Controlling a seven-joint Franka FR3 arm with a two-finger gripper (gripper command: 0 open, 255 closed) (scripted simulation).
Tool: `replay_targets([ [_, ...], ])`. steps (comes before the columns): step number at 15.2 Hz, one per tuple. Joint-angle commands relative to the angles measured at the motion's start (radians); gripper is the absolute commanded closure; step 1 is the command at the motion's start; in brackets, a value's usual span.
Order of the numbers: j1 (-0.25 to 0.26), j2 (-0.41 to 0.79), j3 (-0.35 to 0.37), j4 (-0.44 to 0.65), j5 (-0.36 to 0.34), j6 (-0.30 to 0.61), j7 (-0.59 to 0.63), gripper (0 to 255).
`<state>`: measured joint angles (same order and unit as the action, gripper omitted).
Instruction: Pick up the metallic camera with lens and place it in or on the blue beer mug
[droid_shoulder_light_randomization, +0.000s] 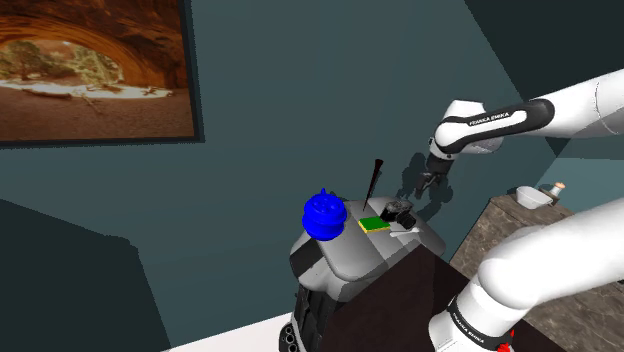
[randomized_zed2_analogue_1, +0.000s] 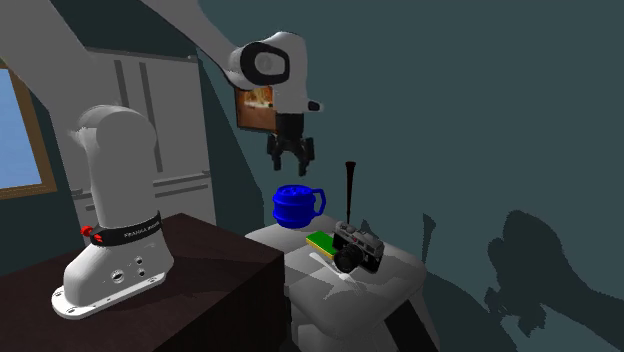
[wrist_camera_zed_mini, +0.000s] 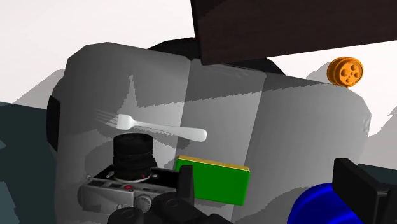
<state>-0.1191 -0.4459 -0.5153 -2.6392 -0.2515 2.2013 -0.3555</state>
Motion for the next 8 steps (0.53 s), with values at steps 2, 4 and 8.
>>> replay_targets([
  [2, 0.024, 0.129, -0.086, 0.011, 0.047, 0.134, -0.087, 0],
  [4, 0.051, 0.219, -0.142, 0.029, 0.112, 0.208, -0.165, 0],
  [8, 0.115, 0.431, -0.235, 0.089, 0.364, 0.327, -0.4, 0],
])
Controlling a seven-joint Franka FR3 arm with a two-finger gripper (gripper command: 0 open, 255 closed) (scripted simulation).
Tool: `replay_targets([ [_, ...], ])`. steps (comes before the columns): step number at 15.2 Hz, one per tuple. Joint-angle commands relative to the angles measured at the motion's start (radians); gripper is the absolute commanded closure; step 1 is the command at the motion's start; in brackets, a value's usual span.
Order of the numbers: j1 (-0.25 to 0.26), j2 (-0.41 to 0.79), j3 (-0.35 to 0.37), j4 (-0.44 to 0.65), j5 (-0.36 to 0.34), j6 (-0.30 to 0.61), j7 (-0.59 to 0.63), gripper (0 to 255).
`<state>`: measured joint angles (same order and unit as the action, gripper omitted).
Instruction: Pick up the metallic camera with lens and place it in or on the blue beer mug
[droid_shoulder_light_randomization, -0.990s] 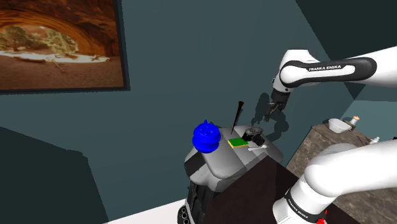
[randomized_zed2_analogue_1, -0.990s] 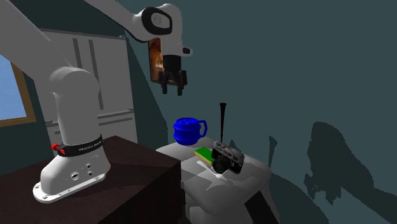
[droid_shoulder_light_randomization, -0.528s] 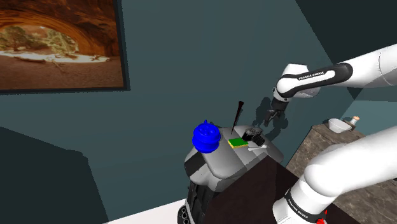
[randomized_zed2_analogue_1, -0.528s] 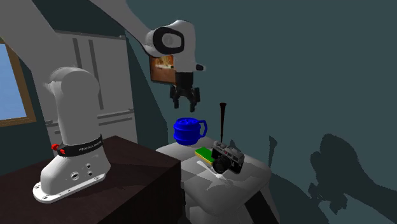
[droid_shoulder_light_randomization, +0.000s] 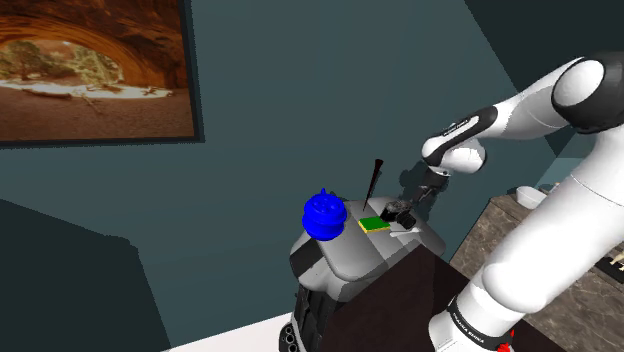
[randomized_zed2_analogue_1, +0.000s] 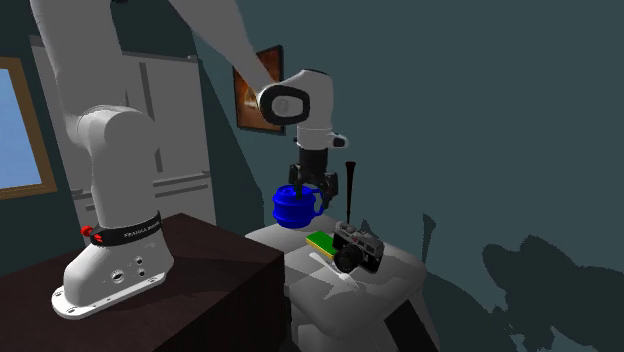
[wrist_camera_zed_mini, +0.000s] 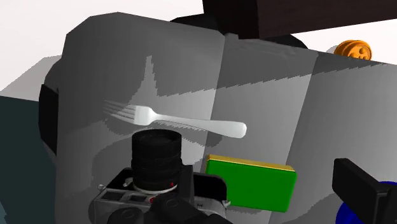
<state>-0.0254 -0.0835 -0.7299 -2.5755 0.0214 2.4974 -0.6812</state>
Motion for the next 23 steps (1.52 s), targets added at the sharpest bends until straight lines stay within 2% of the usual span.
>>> replay_targets([
  [1, 0.027, 0.129, -0.027, 0.047, 0.182, 0.048, -0.152, 0],
  [3, -0.004, 0.247, 0.0, 0.099, 0.363, 0.065, -0.303, 0],
  [5, -0.074, 0.351, 0.063, 0.158, 0.507, 0.07, -0.425, 0],
  [7, -0.148, 0.444, 0.126, 0.222, 0.616, 0.069, -0.52, 0],
  [10, -0.251, 0.57, 0.209, 0.324, 0.734, 0.063, -0.625, 0],
  [12, -0.296, 0.628, 0.243, 0.376, 0.777, 0.059, -0.663, 0],
  [19, -0.335, 0.716, 0.308, 0.413, 0.855, 0.105, -0.715, 0],
  [23, -0.338, 0.723, 0.314, 0.416, 0.861, 0.109, -0.719, 0],
])
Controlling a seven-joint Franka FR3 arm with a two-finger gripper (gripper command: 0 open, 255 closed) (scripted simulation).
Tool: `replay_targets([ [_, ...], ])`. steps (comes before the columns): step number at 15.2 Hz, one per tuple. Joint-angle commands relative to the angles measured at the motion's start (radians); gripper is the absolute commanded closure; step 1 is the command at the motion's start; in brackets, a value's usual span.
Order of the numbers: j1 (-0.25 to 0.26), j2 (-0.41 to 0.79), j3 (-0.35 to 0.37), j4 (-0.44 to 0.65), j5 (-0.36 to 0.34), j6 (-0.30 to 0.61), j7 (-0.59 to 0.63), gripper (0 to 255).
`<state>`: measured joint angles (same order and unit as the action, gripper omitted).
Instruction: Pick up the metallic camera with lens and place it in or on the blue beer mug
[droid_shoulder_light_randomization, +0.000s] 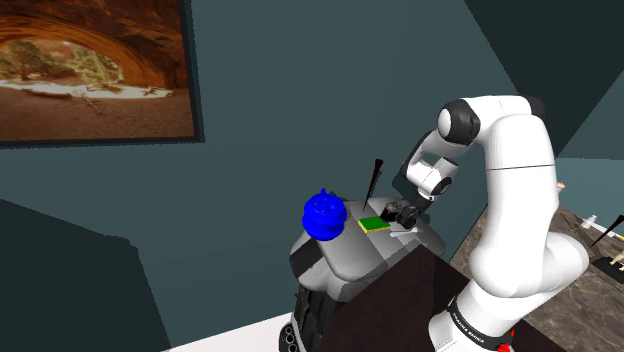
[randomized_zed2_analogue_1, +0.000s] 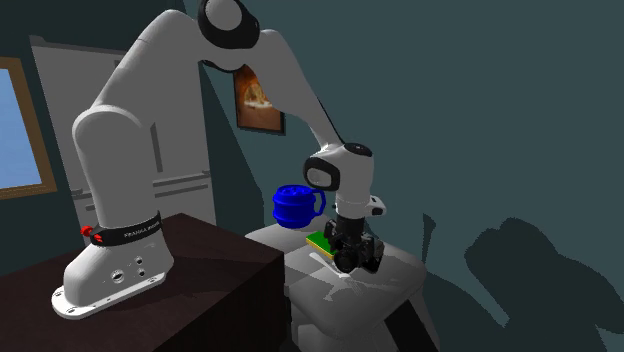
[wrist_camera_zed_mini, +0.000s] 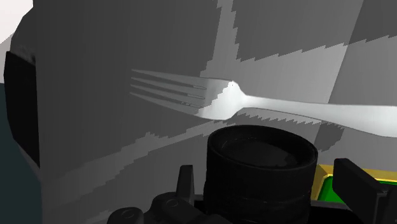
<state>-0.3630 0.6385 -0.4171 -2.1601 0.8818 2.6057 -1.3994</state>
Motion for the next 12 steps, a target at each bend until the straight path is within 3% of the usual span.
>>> replay_targets([
  [1, -0.001, 0.001, 0.001, 0.001, 0.001, 0.001, -0.001, 0],
  [4, -0.001, 0.001, 0.001, 0.001, 0.001, 0.001, -0.001, 0],
  [5, -0.001, 0.001, 0.001, 0.001, 0.001, 0.001, -0.001, 255],
  [12, -0.001, 0.001, 0.001, -0.001, 0.002, 0.001, -0.002, 255],
])
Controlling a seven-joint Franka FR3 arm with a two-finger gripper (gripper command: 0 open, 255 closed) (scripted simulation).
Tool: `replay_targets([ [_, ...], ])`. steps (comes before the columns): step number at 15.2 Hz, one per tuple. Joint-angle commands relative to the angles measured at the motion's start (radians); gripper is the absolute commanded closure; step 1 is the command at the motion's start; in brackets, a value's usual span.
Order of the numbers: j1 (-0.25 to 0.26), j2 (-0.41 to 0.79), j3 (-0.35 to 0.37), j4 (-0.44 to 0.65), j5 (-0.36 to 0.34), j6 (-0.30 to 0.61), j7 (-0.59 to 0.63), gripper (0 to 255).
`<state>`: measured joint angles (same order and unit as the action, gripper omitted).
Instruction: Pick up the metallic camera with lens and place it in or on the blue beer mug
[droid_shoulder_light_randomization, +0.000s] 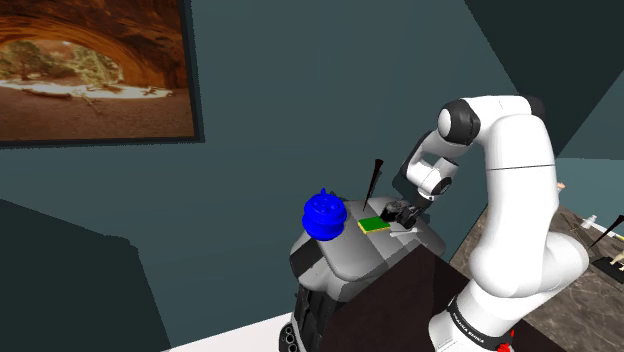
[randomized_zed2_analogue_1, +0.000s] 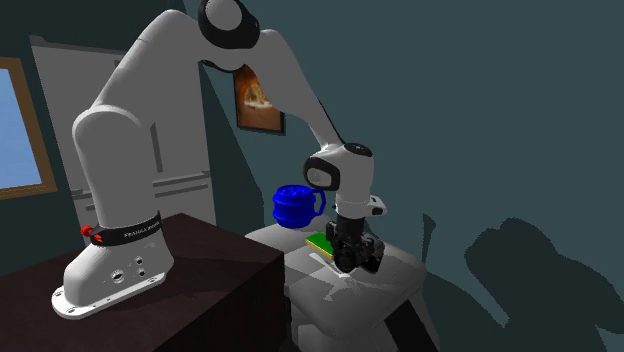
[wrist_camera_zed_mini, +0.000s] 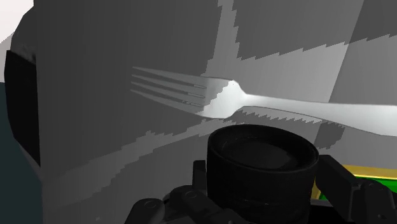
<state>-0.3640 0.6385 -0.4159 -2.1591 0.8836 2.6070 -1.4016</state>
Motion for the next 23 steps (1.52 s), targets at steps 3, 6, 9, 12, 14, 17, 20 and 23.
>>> replay_targets([
  [3, 0.007, -0.012, -0.009, -0.006, -0.011, -0.007, 0.01, 255],
  [6, 0.028, -0.05, -0.036, -0.023, -0.044, -0.026, 0.037, 255],
  [9, 0.049, -0.088, -0.064, -0.039, -0.079, -0.045, 0.064, 255],
  [12, 0.07, -0.126, -0.092, -0.052, -0.116, -0.065, 0.093, 255],
  [14, 0.084, -0.152, -0.11, -0.06, -0.141, -0.078, 0.113, 255],
  [17, 0.105, -0.19, -0.138, -0.07, -0.18, -0.099, 0.143, 255],
  [20, 0.125, -0.227, -0.165, -0.078, -0.221, -0.12, 0.175, 255],
  [23, 0.145, -0.265, -0.191, -0.084, -0.263, -0.142, 0.207, 255],
])
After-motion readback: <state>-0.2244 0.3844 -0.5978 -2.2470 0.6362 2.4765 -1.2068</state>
